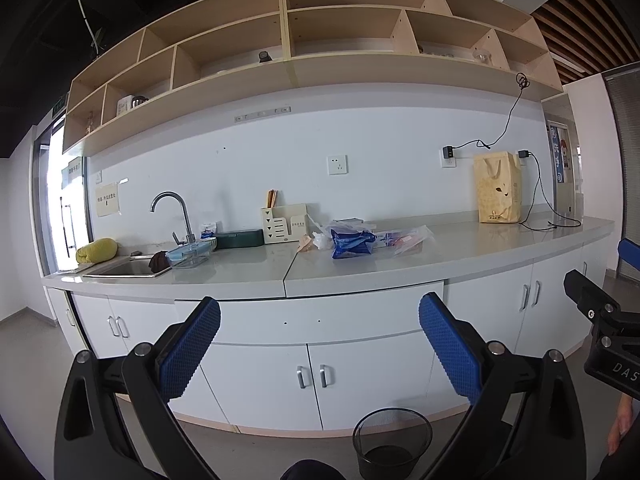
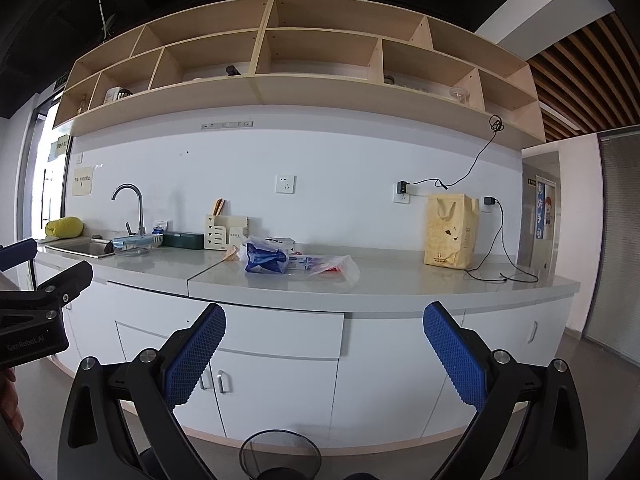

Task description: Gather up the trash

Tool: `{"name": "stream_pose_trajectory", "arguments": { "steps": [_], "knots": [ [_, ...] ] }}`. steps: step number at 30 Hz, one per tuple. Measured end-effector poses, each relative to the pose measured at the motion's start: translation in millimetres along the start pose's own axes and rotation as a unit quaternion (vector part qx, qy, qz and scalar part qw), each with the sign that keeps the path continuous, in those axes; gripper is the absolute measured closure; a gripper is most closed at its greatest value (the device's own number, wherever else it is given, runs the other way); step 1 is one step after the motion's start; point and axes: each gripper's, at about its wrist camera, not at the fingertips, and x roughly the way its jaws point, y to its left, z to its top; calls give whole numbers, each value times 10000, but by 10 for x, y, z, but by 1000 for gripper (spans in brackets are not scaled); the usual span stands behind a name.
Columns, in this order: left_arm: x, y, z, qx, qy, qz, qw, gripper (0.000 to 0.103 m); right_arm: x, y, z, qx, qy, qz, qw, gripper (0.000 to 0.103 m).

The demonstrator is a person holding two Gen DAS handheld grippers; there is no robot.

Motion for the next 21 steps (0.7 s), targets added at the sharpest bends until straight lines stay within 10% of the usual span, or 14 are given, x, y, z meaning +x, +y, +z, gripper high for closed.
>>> {"name": "stream_pose_trajectory", "arguments": {
  "steps": [21],
  "knots": [
    [10,-55,-26,115,47,-39,9999,4,13,2,4,17,19,22,10000,3]
  ]
}}
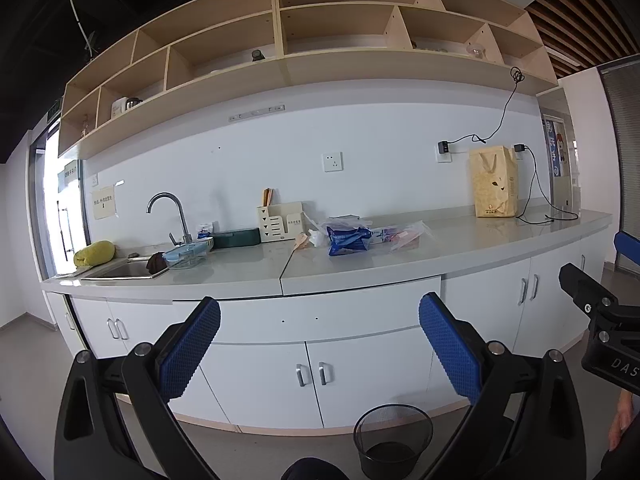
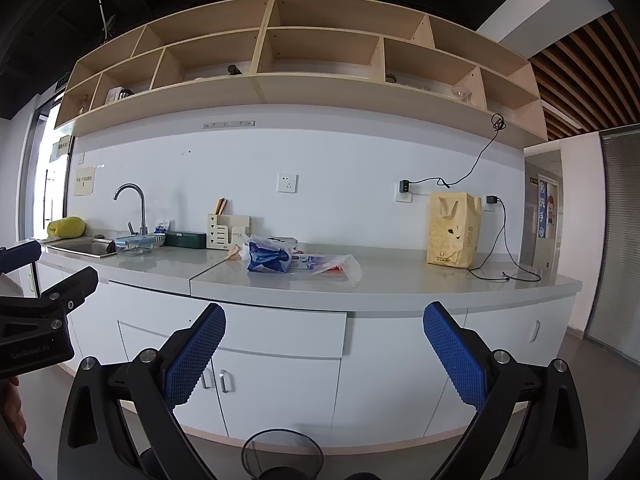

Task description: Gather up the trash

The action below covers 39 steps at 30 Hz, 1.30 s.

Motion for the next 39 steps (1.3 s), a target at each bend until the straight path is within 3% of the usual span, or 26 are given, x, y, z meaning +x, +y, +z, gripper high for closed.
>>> {"name": "stream_pose_trajectory", "arguments": {
  "steps": [11,15,19,25,31,39],
  "knots": [
    [84,32,3,16,29,-28,10000,4,55,31,49,28,42,31,10000,3],
    [330,126,81,-224,15,33,9997,3,255,67,95,-65,32,10,10000,3],
    [822,200,189,-377,294,-318,9983,3,624,82,180,-151,259,-34,9995,3],
    [1719,248,311,-409,584,-447,9965,3,1488,89,343,32,538,-30,9985,3],
    [2814,265,407,-462,880,-703,9926,4,2660,97,516,336,862,170,9956,3],
    [3850,243,419,-384,1075,-701,9910,4,3908,47,562,101,984,41,9951,3]
  ]
}}
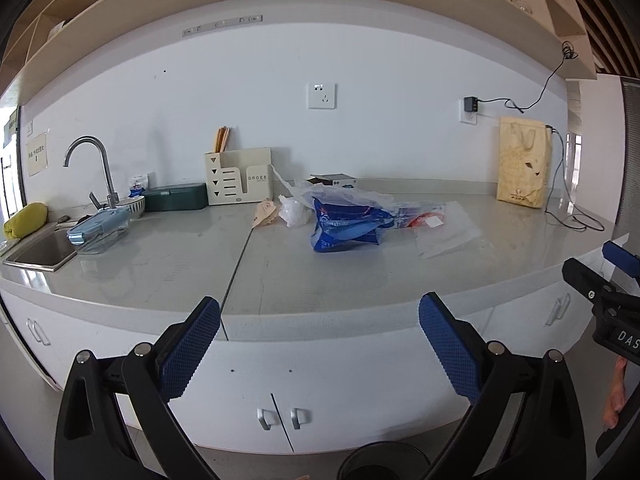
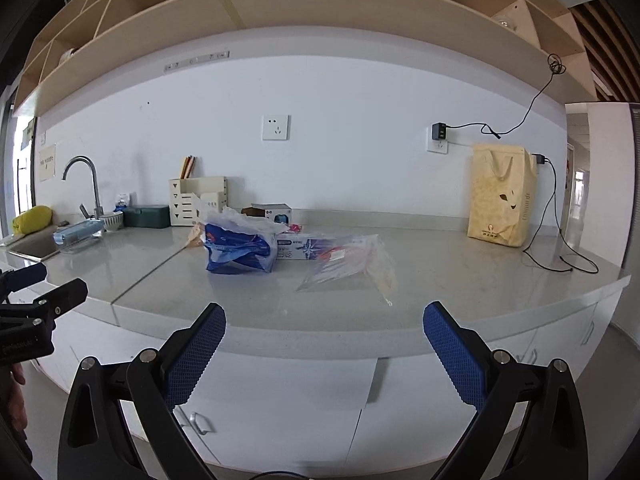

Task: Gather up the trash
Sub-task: 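Move the left tool to the blue bag while the right tool approaches the clear bag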

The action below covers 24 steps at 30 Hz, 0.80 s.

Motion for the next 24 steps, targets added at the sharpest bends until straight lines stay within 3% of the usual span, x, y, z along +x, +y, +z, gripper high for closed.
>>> {"name": "stream_pose_trajectory", "arguments": {
  "steps": [12,16,24],
  "knots": [
    [921,135,205,-218,255,-477,9983,4,733,-69,-55,-92,-46,-259,9996,3],
    [1209,116,299,-133,310,-703,9970,4,976,-1,-11,-181,-17,-65,9998,3],
    [1925,98,485,-105,559,-1084,9925,4,1521,86,10,-281,47,-94,9995,3]
  ]
}}
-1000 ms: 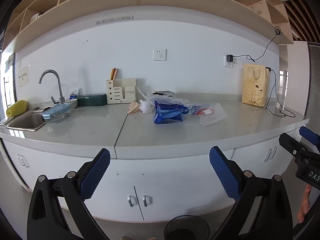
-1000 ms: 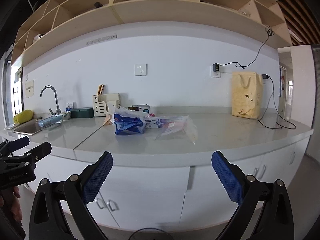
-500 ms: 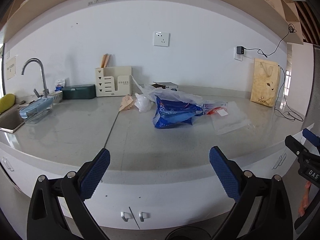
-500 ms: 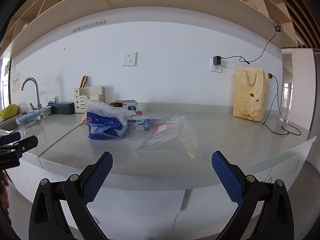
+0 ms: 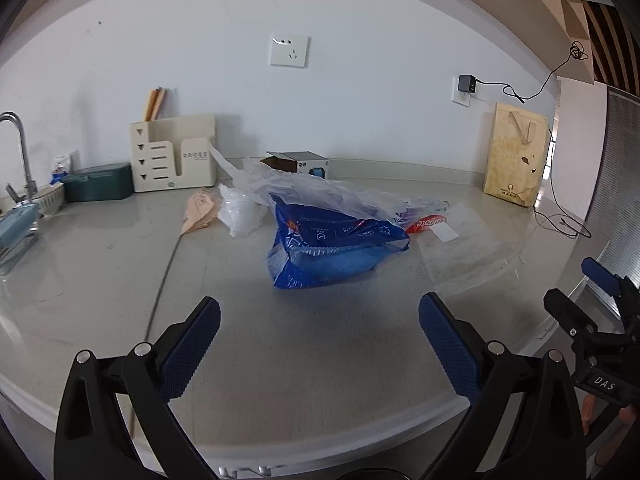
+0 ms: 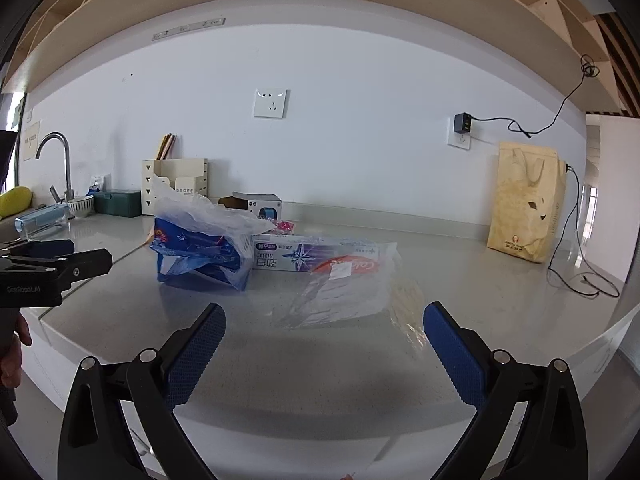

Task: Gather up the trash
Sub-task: 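Move the left tool to the blue bag while the right tool approaches the clear bag, then close the left tool on the blue bag while the right tool grasps the clear bag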

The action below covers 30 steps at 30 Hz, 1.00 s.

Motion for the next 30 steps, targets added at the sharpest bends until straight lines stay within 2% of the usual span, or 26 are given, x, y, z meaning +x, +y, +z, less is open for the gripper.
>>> {"name": "stream_pose_trajectory", "arguments": {
  "steps": [5,10,12,16,20,24,25,26,27,28,29,30],
  "knots": [
    [427,85,134,-215,290,-414,9985,4,389,-80,29,194,177,78,9996,3],
    [750,100,262,-193,452,-505,9975,4,725,-191,72,336,322,52,9989,3],
    [890,110,303,-315,679,-594,9954,4,865,-248,73,395,418,-14,9983,3],
    [1133,122,363,-357,931,-449,9940,4,1126,-405,78,660,680,-4,9955,3],
    [1329,180,384,-526,1070,-493,9916,4,1295,-506,48,886,847,21,9925,4],
    [1485,258,394,-784,1239,-593,9874,4,1375,-521,45,899,937,-95,9915,13],
    [1511,281,391,-855,1247,-595,9867,10,1405,-522,45,906,1018,-104,9906,19],
    [1534,300,384,-893,1260,-610,9861,28,1440,-532,45,947,1091,-83,9895,24],
    [1567,314,383,-910,1306,-584,9855,40,1474,-538,45,968,1174,-81,9883,26],
    [1591,323,382,-916,1352,-557,9850,60,1509,-548,42,1007,1247,-77,9870,35],
    [1620,328,377,-904,1398,-562,9844,70,1531,-550,45,1039,1275,-87,9863,45],
    [1637,332,373,-901,1407,-621,9840,72,1555,-544,43,1012,1331,-106,9859,47]
  ]
}}
